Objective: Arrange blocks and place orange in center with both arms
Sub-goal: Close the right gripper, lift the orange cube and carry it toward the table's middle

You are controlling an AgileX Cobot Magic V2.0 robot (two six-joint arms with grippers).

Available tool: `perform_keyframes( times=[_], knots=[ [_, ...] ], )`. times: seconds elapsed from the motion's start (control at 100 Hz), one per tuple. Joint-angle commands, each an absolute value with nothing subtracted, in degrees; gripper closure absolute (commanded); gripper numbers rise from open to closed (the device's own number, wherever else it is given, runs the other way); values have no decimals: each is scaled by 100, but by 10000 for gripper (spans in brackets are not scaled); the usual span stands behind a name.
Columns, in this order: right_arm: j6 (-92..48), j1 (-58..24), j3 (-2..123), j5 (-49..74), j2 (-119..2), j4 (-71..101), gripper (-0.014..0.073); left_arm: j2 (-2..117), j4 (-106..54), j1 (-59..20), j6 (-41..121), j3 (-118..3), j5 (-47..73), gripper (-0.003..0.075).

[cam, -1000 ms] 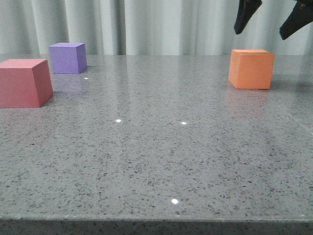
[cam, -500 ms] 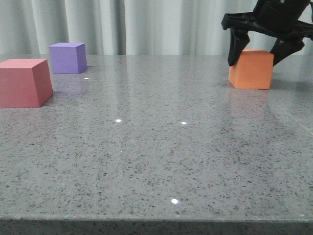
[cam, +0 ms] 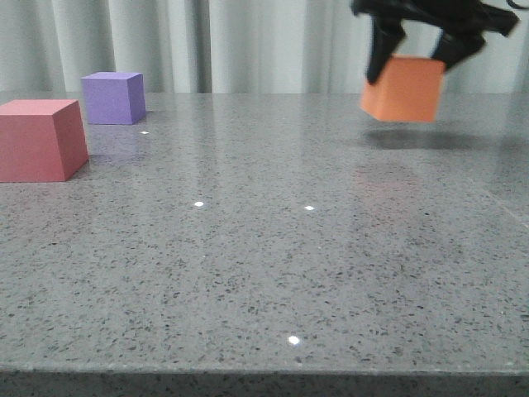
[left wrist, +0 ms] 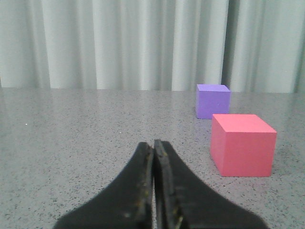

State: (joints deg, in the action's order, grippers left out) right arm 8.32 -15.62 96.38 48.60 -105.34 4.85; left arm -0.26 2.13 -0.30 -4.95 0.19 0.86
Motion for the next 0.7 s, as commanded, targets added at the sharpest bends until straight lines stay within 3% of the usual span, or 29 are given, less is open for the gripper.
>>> perform_keyframes(
  times=[0.0,0.32,0.69],
  knots=[
    [1120,-1873,10170,4694,-10324,422,232,-237,181,-11,-512,257,-369,741],
    [3214,-3017,11896,5134,-11393,-1127,232,-237,181,-11,-512,257,-369,741],
    [3479,-3612,13061,5371,-12428,-1167,232,-237,181,-11,-512,257,-369,741]
  ],
)
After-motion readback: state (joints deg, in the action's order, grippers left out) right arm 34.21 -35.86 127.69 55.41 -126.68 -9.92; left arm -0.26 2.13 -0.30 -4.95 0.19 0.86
